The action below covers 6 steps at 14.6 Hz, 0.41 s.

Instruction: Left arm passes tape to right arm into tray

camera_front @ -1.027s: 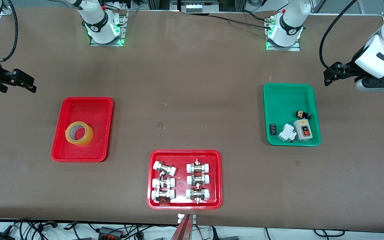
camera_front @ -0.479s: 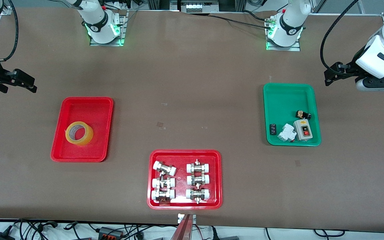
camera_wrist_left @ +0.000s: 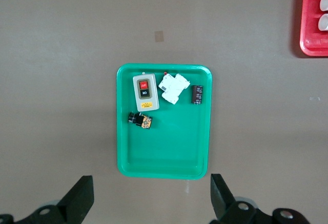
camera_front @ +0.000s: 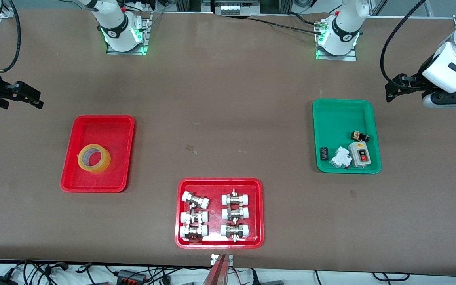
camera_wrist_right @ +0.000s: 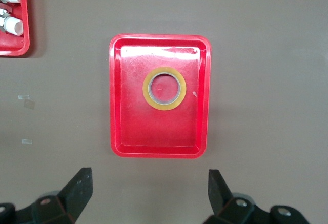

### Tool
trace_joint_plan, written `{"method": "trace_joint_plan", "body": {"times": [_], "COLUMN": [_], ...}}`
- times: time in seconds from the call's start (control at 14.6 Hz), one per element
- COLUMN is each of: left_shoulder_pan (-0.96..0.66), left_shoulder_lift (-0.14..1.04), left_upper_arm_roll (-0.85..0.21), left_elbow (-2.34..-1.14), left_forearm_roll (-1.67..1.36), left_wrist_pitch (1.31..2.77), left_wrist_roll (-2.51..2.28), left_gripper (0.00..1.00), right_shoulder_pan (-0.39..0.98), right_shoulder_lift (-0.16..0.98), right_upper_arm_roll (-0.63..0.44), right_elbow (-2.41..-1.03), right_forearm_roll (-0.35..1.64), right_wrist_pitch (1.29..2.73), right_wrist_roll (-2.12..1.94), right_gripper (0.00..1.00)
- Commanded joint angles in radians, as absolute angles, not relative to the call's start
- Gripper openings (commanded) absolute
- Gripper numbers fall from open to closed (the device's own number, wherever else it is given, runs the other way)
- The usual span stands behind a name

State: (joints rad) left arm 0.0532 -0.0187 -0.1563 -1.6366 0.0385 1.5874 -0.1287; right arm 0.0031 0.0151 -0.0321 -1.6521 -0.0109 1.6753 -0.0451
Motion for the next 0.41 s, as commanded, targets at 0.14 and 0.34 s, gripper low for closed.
{"method": "trace_joint_plan", "body": {"times": [0.14, 0.34], "left_shoulder_pan": [0.057, 0.058], "left_shoulder_lift": [-0.025, -0.025], "left_upper_arm_roll": [-0.158, -0.158], "left_elbow": [-1.624, -1.624], "left_forearm_roll": [0.051, 0.051], "left_wrist_pitch": [1.572, 1.572], "left_wrist_roll": [-0.106, -0.106], "left_gripper": [1.0, 1.0], "right_shoulder_pan": [0.008, 0.008], "right_shoulder_lift": [-0.009, -0.009], "right_upper_arm_roll": [-0.035, -0.035], "right_elbow": [-1.672, -1.672], "right_forearm_roll": [-0.011, -0.011], "right_wrist_pitch": [1.663, 1.661], "right_wrist_roll": [-0.04, -0.04], "right_gripper": [1.0, 1.0]}}
